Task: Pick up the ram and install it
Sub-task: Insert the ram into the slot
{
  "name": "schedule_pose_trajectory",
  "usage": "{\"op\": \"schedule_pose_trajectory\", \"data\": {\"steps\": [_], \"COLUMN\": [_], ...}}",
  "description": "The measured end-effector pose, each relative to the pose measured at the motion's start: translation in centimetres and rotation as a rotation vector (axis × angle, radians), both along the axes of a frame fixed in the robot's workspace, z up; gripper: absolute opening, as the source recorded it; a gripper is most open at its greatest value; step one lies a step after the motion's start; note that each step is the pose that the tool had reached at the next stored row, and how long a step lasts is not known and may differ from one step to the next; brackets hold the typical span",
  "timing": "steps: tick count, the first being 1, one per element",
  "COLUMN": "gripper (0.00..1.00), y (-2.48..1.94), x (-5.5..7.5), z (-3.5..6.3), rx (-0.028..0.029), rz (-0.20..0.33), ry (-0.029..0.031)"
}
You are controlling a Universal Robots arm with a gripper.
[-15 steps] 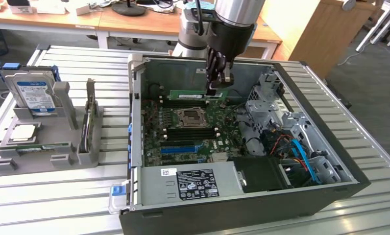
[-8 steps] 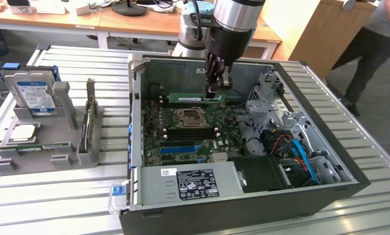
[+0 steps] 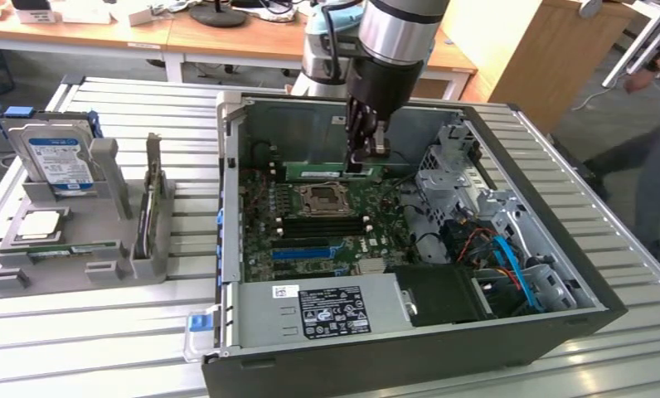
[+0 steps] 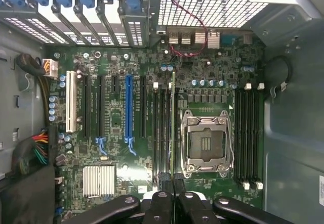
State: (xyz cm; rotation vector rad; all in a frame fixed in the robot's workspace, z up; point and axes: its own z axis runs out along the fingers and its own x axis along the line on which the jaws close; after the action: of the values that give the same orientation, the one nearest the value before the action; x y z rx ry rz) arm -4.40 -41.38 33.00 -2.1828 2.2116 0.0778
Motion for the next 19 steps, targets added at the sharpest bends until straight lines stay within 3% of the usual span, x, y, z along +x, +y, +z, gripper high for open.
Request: {"op": "schedule_pose_trajectory", "data": {"steps": [19], "gripper": [0.12], "y": [0.0], "x": [0.0], "z": [-2.95], "rx": [0.0], "rz": [0.0], "ry": [-0.0047]}}
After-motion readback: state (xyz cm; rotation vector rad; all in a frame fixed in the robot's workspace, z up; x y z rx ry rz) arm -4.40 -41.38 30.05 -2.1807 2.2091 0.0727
